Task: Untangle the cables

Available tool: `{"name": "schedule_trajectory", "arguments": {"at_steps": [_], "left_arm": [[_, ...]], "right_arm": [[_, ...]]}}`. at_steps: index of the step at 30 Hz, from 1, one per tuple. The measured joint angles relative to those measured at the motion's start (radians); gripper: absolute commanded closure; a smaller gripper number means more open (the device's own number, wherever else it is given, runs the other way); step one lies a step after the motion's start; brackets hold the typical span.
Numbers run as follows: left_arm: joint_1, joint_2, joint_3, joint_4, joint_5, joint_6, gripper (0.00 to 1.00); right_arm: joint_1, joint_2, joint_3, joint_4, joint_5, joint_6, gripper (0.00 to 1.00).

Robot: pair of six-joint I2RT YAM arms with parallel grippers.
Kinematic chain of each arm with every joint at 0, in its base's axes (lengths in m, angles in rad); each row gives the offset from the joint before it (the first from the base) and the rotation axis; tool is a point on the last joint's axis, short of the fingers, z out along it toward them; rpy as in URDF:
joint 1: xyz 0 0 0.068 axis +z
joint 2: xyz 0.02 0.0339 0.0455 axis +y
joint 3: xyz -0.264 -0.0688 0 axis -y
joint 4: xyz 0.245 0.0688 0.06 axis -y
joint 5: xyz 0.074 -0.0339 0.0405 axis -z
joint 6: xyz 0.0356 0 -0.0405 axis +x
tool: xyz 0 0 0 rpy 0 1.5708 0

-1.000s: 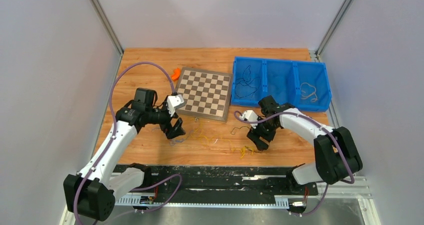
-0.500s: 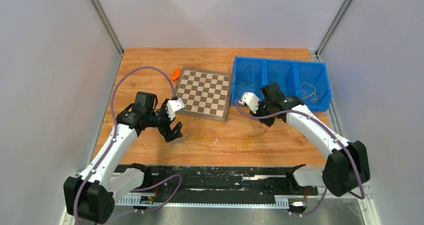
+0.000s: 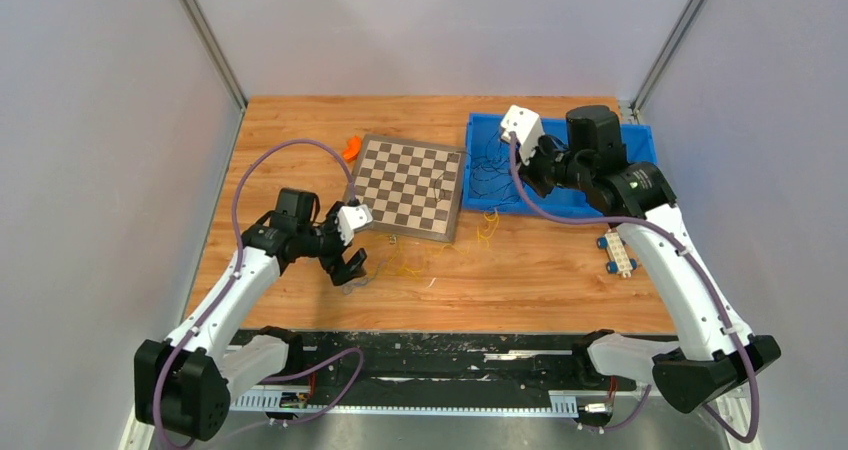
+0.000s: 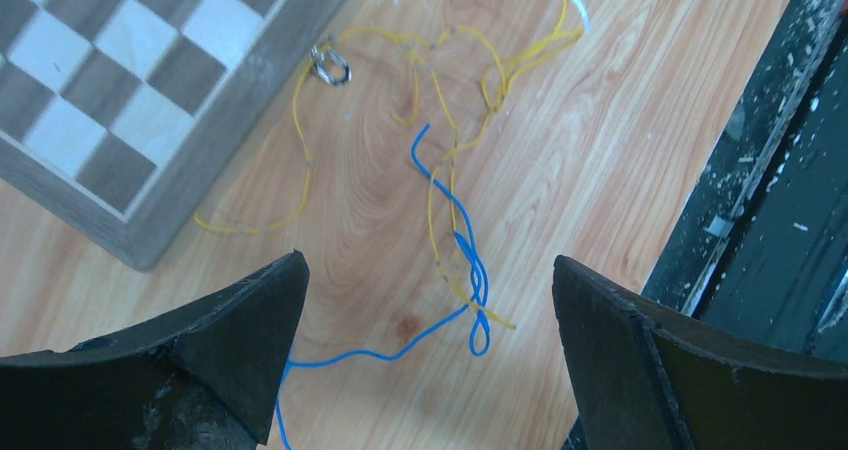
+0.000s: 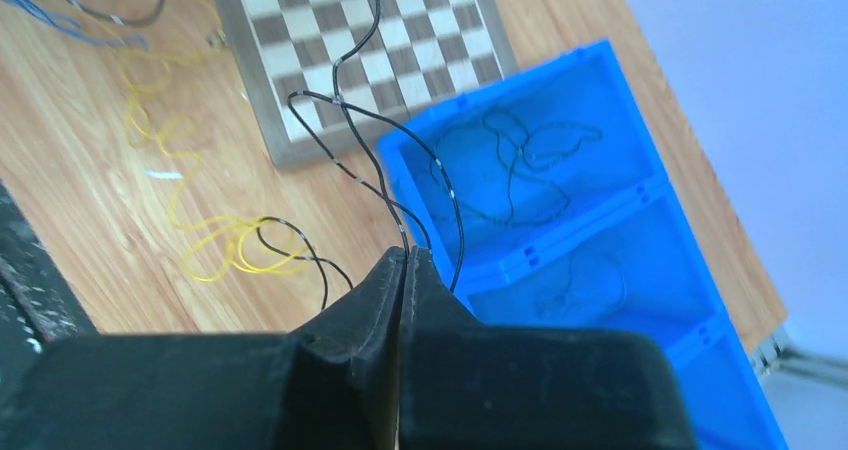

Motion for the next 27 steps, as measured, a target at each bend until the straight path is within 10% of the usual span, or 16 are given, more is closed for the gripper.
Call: {"name": "schedule_trajectory", "arguments": {"at_steps": [10, 22, 27], "left_arm": [[-0.28, -0.057, 0.014, 0.383, 0.103, -0.191, 0.0], [-0.618, 0.17, 0.057, 0.954, -0.109, -0.32, 0.01], [-0.664, 0.247, 0.109, 1.017, -0.201, -0.312, 0.34]], "right_arm": [[0.0, 0.003, 0.204, -0.02, -0.183, 0.122, 1.0], [0.0, 0.014, 0.301, -0.012, -0.261, 0.244, 1.0], [0.0, 0.004, 0.301, -0.011, -0.257, 0.28, 1.0]]}}
